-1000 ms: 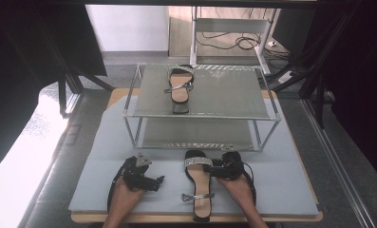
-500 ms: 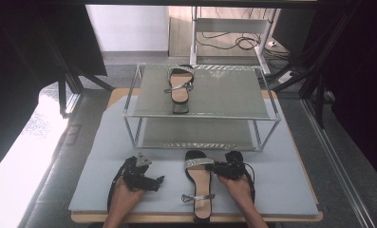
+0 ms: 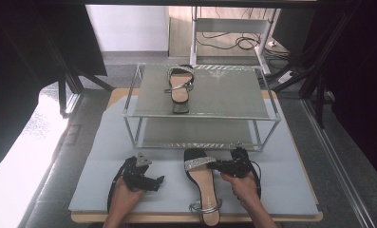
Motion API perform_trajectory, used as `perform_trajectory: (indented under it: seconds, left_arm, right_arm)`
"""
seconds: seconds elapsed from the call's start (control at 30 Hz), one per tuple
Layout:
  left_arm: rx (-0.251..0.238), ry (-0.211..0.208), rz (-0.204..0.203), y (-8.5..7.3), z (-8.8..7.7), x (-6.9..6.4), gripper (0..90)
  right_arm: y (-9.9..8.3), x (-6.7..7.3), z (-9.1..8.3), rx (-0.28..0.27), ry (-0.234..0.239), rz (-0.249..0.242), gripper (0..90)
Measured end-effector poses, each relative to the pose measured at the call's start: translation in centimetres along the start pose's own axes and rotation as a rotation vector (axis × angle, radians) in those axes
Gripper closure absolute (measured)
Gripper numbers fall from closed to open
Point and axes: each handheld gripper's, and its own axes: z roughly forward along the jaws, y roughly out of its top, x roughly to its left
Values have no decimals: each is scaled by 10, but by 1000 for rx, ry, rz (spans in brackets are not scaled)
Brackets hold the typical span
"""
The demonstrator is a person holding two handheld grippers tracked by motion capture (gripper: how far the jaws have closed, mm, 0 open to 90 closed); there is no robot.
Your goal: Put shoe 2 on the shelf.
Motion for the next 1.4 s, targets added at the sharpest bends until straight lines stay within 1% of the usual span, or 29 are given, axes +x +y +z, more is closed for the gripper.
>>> perform_trajectory:
  seconds: [0.07, 0.13, 0.33, 0.47, 0.53, 0.63, 0.77, 0.8, 0.87, 1.07, 1.1, 1.13, 1.17, 1.27, 1.4]
  left_arm:
    - [0, 0, 0, 0, 0, 0, 0]
    - [0, 0, 0, 0, 0, 0, 0]
    - [0, 0, 0, 0, 0, 0, 0]
    - [1, 0, -1, 0, 0, 0, 0]
    - [0, 1, 0, 0, 0, 0, 0]
    - [1, 1, 0, 0, 0, 0, 0]
    - [1, 1, 0, 0, 0, 0, 0]
    - [1, 1, 0, 0, 0, 0, 0]
    - [2, 0, 1, 0, 0, 0, 0]
    - [4, -1, 1, 0, 0, 0, 0]
    - [4, -1, 1, 0, 0, 0, 0]
    - [4, -1, 1, 0, 0, 0, 0]
    - [4, -2, 0, 0, 0, 0, 0]
    - [3, -1, 1, 0, 0, 0, 0]
    - [4, -1, 1, 0, 0, 0, 0]
  right_arm:
    - [3, 1, -8, 1, -2, 1, 695]
    - [4, 2, -10, 3, 0, 7, 696]
    - [12, 6, -24, -1, 3, 4, 698]
    - [20, 11, -37, -7, 2, -3, 698]
    - [22, 13, -39, -10, -4, -9, 698]
    - [29, 19, -47, -5, -21, -27, 698]
    - [37, 27, -58, -3, -32, -43, 698]
    - [42, 31, -64, -3, -37, -48, 698]
    - [44, 33, -66, -6, -38, -52, 698]
    - [60, 45, -83, 4, -41, -47, 698]
    - [66, 50, -88, 4, -40, -42, 698]
    - [66, 50, -88, 4, -40, -42, 698]
    - [69, 53, -91, 5, -41, -43, 698]
    - [79, 61, -98, 1, -41, -47, 698]
    - [95, 66, -107, -17, -46, -36, 698]
